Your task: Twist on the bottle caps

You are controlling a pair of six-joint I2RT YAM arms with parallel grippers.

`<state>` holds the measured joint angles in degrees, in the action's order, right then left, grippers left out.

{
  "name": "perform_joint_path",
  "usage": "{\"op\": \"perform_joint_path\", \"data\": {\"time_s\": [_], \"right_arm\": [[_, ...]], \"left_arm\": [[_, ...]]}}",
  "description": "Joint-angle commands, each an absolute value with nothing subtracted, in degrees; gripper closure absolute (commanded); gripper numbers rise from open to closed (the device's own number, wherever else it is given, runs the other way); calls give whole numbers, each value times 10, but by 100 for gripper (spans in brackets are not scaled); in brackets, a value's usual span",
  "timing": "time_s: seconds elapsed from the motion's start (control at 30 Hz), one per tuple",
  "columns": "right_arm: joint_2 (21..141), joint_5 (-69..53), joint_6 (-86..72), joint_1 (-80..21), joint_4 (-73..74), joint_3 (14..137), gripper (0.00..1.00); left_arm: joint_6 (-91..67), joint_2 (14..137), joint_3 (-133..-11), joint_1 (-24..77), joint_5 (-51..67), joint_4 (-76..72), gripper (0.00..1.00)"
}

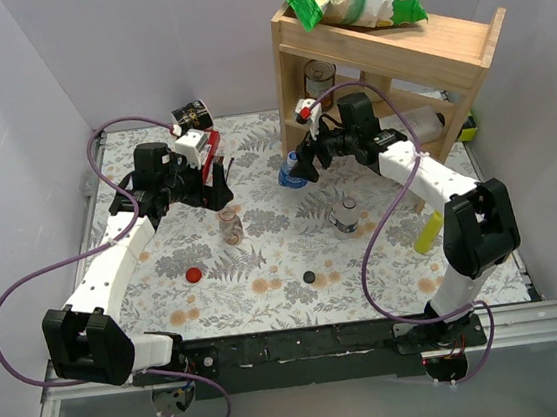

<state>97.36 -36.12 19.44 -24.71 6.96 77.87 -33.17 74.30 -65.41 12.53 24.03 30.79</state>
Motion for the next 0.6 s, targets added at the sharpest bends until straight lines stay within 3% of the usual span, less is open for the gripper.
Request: {"op": "perform_joint_path", "data": {"time_s": [0.0, 0.2, 0.47, 0.57], "right_arm": [[913, -332, 189, -245, 70, 795, 8], [853, -273, 199, -245, 146, 782, 8], [783, -242, 242, -222, 296, 723, 36], [776, -236, 254, -222, 326, 702, 42]], "left_arm": [[-323, 726, -648, 122, 248, 290, 2], [-323, 718, -636, 123, 250, 284, 2], [-293, 705, -629, 123, 271, 280, 2], [-294, 709, -630, 122, 289, 279, 2]]}}
